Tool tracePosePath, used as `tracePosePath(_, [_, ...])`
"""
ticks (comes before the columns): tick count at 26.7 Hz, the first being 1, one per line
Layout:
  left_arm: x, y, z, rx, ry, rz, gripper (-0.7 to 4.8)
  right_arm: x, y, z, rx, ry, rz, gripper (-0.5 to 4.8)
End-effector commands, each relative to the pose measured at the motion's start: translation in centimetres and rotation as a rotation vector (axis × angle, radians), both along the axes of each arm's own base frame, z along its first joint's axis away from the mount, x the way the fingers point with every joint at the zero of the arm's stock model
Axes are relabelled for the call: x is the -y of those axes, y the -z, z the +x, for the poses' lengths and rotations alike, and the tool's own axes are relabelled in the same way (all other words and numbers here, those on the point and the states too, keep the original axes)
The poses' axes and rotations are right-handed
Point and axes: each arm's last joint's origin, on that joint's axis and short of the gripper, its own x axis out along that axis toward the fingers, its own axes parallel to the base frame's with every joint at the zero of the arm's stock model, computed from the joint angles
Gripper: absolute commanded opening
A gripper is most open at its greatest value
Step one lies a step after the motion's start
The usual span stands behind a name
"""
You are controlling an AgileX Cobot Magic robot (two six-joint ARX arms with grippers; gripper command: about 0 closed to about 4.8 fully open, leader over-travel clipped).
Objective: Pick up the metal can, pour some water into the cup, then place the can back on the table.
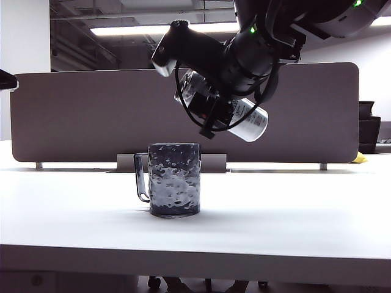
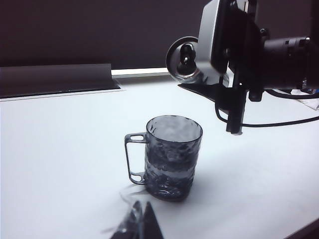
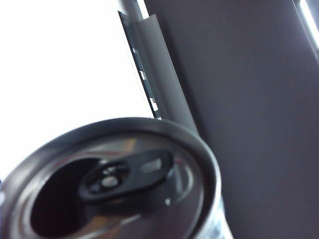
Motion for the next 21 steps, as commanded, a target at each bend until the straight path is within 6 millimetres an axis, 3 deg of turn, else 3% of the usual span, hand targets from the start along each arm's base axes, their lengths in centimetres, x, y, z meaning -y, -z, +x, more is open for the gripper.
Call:
tracePosePath(1, [0.0, -0.1, 0.0, 0.010, 0.003, -0.004, -0.05, 0.0, -0.9, 0.0, -0.024, 0.056, 0.177, 2.64])
tracePosePath(6, [0.0, -0.1, 0.0, 0.010, 0.003, -0.004, -0.05, 0.3, -0.2, 0.0, -0.155, 0.129, 0.396, 2.64])
tracePosePath(11, [0.0, -0.1, 0.0, 0.010, 0.003, -0.004, -0.05, 1.4, 0.8, -1.0, -0.205, 0.216, 0.506, 2.60])
tracePosePath(17, [0.0, -0.1, 0.0, 0.010, 0.003, -0.004, -0.05, 5.6, 0.1, -2.9, -0.215, 0.279, 0.824, 2.60])
tracePosePath(21, [0.0, -0.1, 0.0, 0.009, 0.003, -0.004, -0.05, 8.9, 1.8, -3.2, -0.227, 0.271, 1.056, 2.60])
